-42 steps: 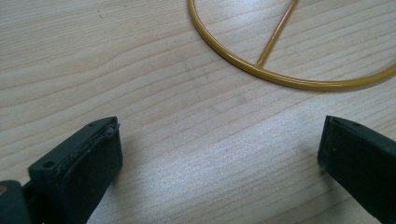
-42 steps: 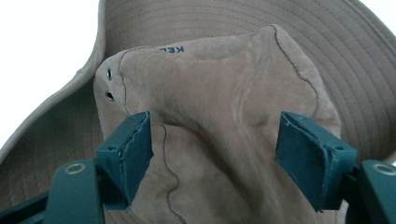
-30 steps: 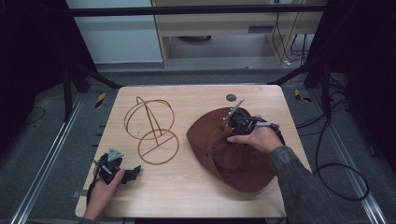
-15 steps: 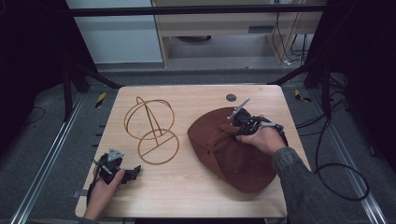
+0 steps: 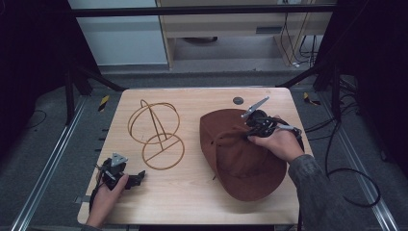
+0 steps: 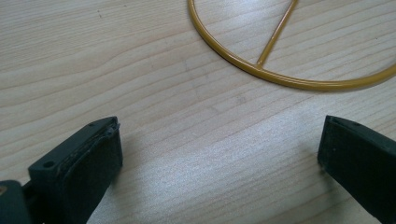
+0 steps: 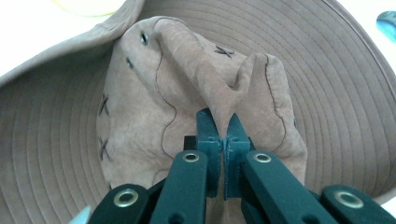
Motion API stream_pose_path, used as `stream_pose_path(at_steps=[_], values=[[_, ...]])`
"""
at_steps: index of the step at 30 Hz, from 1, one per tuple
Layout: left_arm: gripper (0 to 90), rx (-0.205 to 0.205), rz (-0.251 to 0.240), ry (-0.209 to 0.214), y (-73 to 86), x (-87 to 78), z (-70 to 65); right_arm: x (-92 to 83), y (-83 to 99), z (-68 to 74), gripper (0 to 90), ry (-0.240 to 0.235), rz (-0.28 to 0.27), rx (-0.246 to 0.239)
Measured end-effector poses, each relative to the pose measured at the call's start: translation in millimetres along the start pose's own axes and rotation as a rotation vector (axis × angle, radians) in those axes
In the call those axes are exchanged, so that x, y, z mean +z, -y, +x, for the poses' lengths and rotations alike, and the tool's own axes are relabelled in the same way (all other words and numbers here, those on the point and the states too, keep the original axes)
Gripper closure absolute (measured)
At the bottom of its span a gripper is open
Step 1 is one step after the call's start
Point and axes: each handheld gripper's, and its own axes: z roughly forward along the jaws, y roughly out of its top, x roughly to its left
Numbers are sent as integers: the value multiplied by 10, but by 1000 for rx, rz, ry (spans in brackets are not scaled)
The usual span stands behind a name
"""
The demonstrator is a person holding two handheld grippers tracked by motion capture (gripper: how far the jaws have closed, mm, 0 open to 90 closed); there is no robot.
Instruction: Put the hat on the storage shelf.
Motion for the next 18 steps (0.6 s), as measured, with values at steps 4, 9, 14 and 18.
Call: stream_pose_path(at_steps=[4,9,14,18], values=[[0,0,0,-2,1,-1,-1,-155,-9,56,890,11,-56,21],[0,0,0,-2,1,-1,-1,-297,-38,123,890,17,-111,31],[0,-2,-1,-1,0,0,-2,-453,-104,182,891,19,-156,33],[0,-2,-1,-1,0,1,-1,-550,-137,201,891,14,-188,33]])
